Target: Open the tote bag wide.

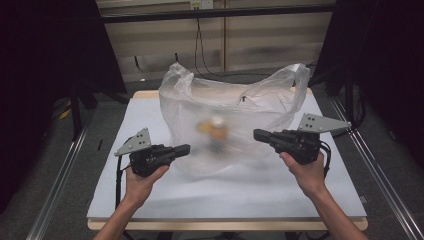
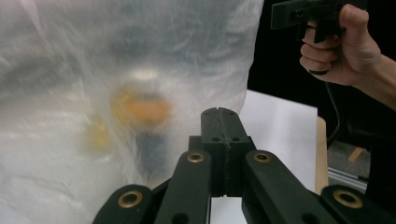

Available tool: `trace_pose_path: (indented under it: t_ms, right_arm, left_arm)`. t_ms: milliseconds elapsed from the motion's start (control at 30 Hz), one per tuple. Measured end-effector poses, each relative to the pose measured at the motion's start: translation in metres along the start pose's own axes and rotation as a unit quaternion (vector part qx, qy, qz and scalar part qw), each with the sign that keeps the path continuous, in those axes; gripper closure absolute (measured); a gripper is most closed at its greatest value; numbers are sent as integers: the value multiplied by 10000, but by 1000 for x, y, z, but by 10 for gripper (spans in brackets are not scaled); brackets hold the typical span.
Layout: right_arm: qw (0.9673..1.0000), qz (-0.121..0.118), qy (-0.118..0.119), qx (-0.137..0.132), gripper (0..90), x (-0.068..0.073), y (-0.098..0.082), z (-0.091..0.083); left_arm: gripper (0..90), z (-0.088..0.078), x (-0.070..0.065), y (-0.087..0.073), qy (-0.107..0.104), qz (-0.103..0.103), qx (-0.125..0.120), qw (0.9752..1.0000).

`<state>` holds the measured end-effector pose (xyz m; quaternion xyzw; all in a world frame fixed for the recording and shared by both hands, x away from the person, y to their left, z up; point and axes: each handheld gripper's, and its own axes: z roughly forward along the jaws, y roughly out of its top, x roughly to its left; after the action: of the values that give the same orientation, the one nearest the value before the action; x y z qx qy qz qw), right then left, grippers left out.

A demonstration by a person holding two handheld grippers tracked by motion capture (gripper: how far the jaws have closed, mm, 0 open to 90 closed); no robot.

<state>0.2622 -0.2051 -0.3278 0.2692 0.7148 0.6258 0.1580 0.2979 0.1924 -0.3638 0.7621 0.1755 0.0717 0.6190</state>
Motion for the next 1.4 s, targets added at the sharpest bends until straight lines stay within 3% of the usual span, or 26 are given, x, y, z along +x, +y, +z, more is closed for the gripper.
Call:
trace_pose_path:
  t_ms: [233,500,567,633,767,1000,1133,1233,1300,1367,1400]
  right_arm:
    - [10000,-5,28,-93,900,-2,18,5]
    - [9997,-150,-63,-187,900,-4,45,15]
    - [9994,-197,-240,-164,900,-9,54,19]
    - [9991,-248,-330,-97,900,-13,57,24]
    - [9988,-208,-448,57,900,-20,61,32]
    - [9977,-262,-576,243,900,-26,72,45]
    - [9966,-294,-640,433,900,-32,80,59]
    - [9960,-262,-674,518,900,-37,83,69]
    - [9957,-250,-683,580,900,-39,83,75]
    - [9953,-228,-687,650,900,-40,80,81]
    - [9948,-236,-696,704,900,-40,77,83]
  left_arm:
    - [900,5,-1,11,3,121,-92,9999]
    - [900,14,11,49,27,215,-272,9994]
    - [900,21,15,59,68,297,-269,9992]
    - [900,24,18,64,72,254,-288,9992]
    - [900,30,21,70,45,256,-328,9991]
    - [900,38,34,98,64,229,-475,9986]
    - [900,47,43,118,179,330,-345,9987]
    - [900,54,52,126,297,279,-282,9988]
    - [900,60,57,125,367,243,-107,9990]
    - [900,70,59,114,427,320,306,9981]
    - [900,70,59,114,427,320,306,9981]
